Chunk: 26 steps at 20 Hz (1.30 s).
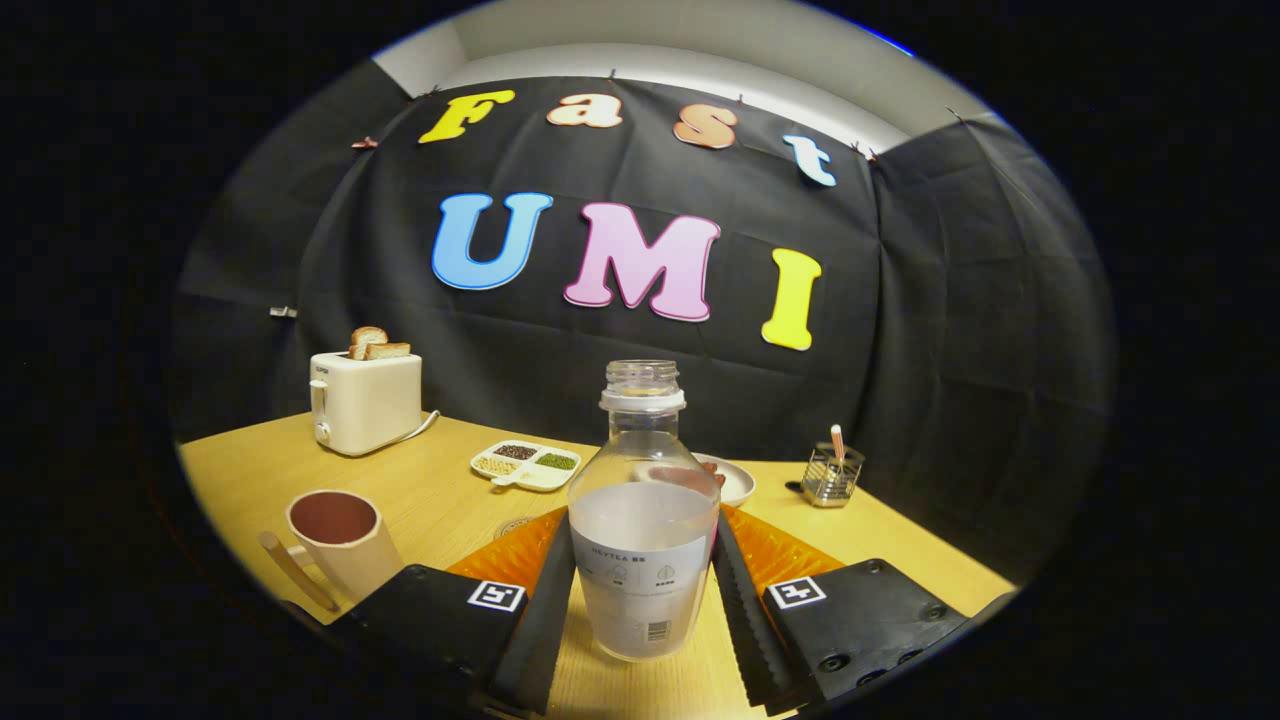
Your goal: Take the bottle from table, then pour the juice into the cup, finally place the bottle on the coaster
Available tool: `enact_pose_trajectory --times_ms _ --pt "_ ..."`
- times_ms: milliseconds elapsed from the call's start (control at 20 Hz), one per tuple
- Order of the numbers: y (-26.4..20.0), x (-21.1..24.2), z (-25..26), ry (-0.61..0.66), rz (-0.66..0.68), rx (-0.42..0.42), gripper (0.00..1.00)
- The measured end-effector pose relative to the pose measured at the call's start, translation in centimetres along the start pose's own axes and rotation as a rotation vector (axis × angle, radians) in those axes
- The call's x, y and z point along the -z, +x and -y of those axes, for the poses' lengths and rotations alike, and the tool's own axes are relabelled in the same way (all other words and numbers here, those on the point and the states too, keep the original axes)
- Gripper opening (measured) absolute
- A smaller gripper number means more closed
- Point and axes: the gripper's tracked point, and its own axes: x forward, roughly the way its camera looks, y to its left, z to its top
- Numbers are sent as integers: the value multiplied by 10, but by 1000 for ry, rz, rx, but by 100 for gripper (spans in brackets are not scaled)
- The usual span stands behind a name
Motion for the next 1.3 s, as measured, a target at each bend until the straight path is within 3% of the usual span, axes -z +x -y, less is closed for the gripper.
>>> enact_pose_trajectory --times_ms 200,450,850,1000,1300 --pt "-13 -39 -17 -138 -55 -67 73" --pt "-29 -79 -23 -359 -20 14 73" --pt "-31 -32 -54 -656 -125 -49 72" --pt "-29 -27 -62 -832 -99 -76 72" --pt "-29 -3 -78 -1020 -112 -136 72"
